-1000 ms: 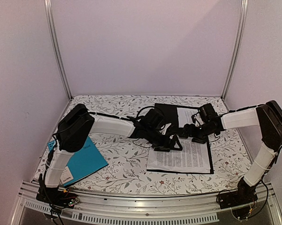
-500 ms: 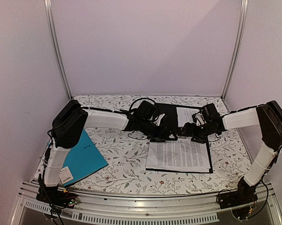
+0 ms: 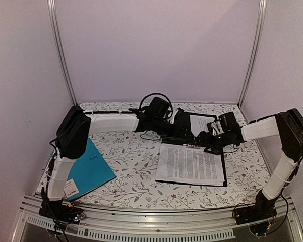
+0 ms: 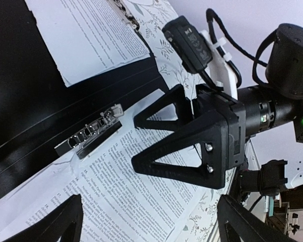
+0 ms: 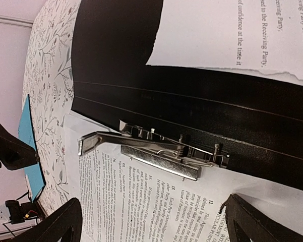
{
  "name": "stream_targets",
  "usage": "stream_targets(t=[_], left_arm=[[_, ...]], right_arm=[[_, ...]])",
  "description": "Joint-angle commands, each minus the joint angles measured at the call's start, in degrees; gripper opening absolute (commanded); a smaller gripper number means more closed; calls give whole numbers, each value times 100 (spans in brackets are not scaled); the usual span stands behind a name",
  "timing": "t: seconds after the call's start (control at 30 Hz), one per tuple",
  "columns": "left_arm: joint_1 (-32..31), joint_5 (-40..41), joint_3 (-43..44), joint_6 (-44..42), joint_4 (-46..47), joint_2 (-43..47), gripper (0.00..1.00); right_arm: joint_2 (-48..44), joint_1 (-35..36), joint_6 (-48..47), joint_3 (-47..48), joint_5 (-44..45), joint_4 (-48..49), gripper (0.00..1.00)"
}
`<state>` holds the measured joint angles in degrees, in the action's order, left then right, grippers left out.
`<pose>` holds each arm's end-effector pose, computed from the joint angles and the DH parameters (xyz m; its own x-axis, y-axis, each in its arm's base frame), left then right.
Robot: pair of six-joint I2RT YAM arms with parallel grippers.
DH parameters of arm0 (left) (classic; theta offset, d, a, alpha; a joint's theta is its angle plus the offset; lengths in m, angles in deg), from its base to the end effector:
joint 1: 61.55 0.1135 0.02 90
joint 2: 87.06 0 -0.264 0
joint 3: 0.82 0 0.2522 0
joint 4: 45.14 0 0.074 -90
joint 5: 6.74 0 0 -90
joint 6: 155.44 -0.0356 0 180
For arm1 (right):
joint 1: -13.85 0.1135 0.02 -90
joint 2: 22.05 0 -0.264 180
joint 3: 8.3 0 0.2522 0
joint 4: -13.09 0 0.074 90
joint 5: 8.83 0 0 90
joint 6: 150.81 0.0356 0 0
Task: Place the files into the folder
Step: Clamp the file onto the spring clip on the folder.
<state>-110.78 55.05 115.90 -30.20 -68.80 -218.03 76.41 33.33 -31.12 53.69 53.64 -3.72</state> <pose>0.3273 -0.4053 0.1860 -0.8533 0.2110 -0.4768 0.5125 0.5078 -0.6925 0.3007 0.1238 0.1401 -0.9320 0.1362 -0.3359 -0.1089 0.7786 0.6180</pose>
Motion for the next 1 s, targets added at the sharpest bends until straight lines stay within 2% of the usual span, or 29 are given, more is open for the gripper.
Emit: stream_targets(t=[0.0, 0.23, 0.6, 0.77, 0.97], left_arm=[[107, 552, 470, -25, -587, -312, 91], [107, 1093, 1338, 6, -1298, -880, 81], [50, 980, 2176, 313, -1419, -1571, 65], [41, 771, 2303, 505, -1245, -1722, 63], [28, 442, 2033, 607, -711, -1639, 65]], right_arm=[[56, -114, -38, -162, -409, 155, 99], [186, -262, 5, -311, -674, 531, 99], [406, -436, 217, -478, -961, 968, 99], [420, -478, 238, -507, -990, 997, 99], [459, -507, 265, -510, -1040, 1041, 99]])
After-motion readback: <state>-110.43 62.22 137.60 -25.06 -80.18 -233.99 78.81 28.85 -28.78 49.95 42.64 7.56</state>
